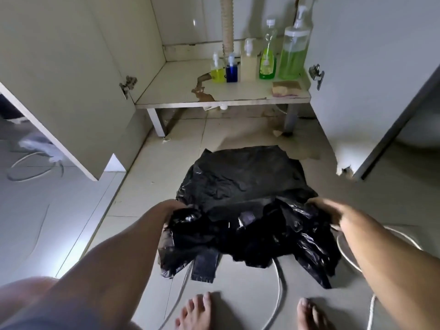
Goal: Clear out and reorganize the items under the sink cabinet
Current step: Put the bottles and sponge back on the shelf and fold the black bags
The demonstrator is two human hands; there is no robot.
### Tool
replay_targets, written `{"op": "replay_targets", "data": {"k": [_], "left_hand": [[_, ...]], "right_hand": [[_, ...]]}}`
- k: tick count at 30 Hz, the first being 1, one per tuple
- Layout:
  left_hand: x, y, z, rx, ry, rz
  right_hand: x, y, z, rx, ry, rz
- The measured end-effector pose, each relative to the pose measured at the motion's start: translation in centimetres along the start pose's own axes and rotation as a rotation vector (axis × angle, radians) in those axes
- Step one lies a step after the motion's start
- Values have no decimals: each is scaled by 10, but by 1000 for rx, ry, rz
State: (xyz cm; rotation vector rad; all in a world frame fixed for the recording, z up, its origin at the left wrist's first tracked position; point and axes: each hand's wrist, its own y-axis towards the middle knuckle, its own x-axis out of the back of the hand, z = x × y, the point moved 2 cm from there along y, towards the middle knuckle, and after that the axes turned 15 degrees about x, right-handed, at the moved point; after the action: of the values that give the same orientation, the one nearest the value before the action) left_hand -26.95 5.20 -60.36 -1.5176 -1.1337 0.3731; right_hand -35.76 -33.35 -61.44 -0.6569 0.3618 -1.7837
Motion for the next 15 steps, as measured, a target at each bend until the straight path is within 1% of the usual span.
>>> {"op": "replay_targets", "data": {"k": [2, 3, 5, 6, 8, 9, 11, 12, 13, 15], "left_hand": [[-15, 8, 4, 56, 43, -5], [-24, 18, 9, 125, 70, 0], [-45, 48, 19, 160, 36, 50], [-51, 62, 22, 140, -9, 9], [-59, 63, 21, 87, -99, -107], [-61, 69, 21, 89, -130, -123], [-67, 64, 21, 114, -173, -95], [-69, 62, 21, 121, -191, -88], [-70, 56, 19, 126, -184, -92], [-71, 51, 15, 124, -144, -52]], "right_hand": [[-1, 17, -24, -77, -45, -24], [0, 36, -48, -99, -106, -23], [-1, 73, -103, -144, -228, -8], [-6, 69, -111, -206, -250, -1], [-10, 67, -127, -237, -227, -33], [-8, 73, -137, -237, -225, -66], [-10, 57, -127, -270, -195, -82], [-10, 57, -124, -257, -145, -84], [-9, 55, -118, -236, -117, -105], [-11, 36, -88, -230, -29, -89]]}}
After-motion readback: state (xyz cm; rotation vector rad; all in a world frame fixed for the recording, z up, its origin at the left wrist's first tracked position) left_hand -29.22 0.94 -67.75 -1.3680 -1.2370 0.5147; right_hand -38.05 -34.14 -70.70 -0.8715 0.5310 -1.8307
